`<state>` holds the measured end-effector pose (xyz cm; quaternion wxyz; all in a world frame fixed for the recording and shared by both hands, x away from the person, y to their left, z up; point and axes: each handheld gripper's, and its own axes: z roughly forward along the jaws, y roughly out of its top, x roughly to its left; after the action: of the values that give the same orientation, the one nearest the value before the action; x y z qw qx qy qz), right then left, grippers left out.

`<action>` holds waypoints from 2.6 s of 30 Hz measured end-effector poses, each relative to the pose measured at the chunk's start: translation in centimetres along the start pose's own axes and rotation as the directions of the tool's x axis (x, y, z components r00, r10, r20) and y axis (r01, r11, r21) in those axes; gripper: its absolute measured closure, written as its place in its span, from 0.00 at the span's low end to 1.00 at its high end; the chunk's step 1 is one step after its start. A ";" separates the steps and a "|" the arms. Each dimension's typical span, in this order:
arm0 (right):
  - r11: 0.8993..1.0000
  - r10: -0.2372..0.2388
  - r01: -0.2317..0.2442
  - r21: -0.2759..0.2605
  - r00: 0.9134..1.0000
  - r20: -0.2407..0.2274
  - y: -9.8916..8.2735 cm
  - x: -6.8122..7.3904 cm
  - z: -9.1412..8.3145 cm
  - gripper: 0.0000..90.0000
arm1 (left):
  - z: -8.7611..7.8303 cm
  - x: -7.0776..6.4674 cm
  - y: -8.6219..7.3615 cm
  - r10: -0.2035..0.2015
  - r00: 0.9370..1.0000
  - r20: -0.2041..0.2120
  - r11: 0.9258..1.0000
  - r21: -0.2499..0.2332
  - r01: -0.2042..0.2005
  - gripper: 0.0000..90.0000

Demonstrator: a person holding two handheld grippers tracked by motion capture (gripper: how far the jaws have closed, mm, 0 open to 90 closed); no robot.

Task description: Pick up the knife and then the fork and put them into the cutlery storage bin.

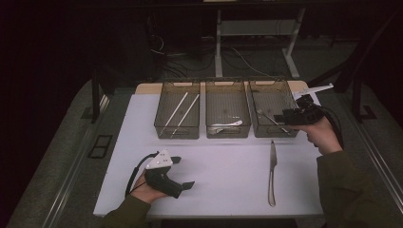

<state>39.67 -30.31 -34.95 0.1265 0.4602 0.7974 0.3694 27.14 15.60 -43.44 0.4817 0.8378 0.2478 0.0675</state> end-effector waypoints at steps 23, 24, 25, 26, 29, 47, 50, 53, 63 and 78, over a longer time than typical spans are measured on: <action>0.987 -0.110 0.105 0.122 0.993 0.035 -6.8 2.6 2.6 1.00 | 0.0 -0.1 0.0 0.005 1.000 -0.007 1.000 0.007 -0.005 0.00; 0.986 -0.110 0.103 0.131 0.993 0.045 -6.8 2.5 3.0 1.00 | 0.0 -0.1 0.0 0.006 1.000 -0.006 1.000 0.006 -0.006 0.00; 0.985 -0.111 0.103 0.140 0.993 0.052 -6.9 2.4 3.5 1.00 | 0.0 -0.1 0.0 0.005 1.000 -0.006 1.000 0.007 -0.005 0.00; 0.984 -0.111 0.101 0.149 0.992 0.062 -6.9 2.3 3.9 1.00 | 0.0 -0.1 0.0 0.004 1.000 -0.006 1.000 0.008 -0.004 0.00; 0.983 -0.102 0.088 0.164 0.992 0.080 -6.9 1.9 4.9 1.00 | 0.0 -0.1 0.0 0.004 1.000 -0.006 1.000 0.008 -0.004 0.00; 0.985 -0.080 0.068 0.160 0.994 0.069 -7.1 1.5 6.3 1.00 | 0.2 -0.1 0.0 0.005 1.000 0.002 1.000 0.016 -0.005 0.00; 0.985 -0.088 0.079 0.154 0.995 0.053 -7.0 1.8 6.5 1.00 | 0.2 -0.1 0.0 0.005 1.000 0.003 1.000 0.015 -0.005 0.00; 0.985 -0.091 0.085 0.152 0.995 0.035 -6.9 2.1 6.7 1.00 | 0.2 -0.1 0.0 0.002 1.000 0.003 1.000 0.017 -0.002 0.00; 0.981 -0.127 0.129 0.148 0.992 -0.022 -6.1 4.1 8.0 1.00 | 0.2 -0.1 0.0 0.006 1.000 0.004 1.000 0.015 -0.007 0.00; 0.944 -0.264 0.288 0.162 0.952 -0.156 -4.9 9.4 9.9 1.00 | 0.1 -0.1 0.0 0.008 1.000 0.004 1.000 0.011 -0.008 0.00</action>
<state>36.82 -19.34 -43.97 0.0813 0.3281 0.8910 0.3030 27.07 15.46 -43.50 0.4773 0.8416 0.2440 0.0666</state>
